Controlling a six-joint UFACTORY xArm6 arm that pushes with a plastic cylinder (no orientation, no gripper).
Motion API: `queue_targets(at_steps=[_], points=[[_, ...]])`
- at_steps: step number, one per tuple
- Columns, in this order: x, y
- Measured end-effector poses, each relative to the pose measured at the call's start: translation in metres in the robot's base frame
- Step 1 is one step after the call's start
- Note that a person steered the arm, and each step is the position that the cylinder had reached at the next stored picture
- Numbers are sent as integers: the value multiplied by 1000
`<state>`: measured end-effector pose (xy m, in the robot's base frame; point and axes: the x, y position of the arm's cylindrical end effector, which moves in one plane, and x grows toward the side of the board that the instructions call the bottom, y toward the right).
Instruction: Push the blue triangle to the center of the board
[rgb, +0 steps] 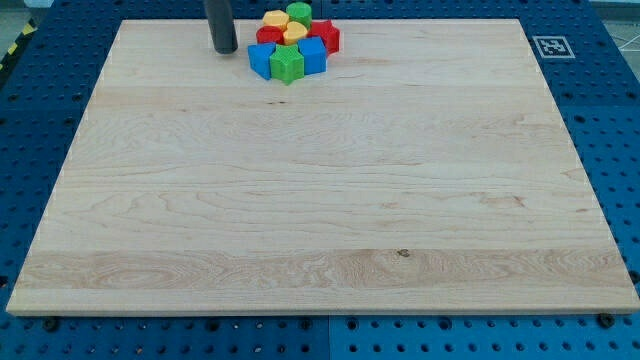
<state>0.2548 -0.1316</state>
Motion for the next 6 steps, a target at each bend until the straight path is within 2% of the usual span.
queue_targets(at_steps=[2,4,6], points=[[24,24],[21,31],[79,55]])
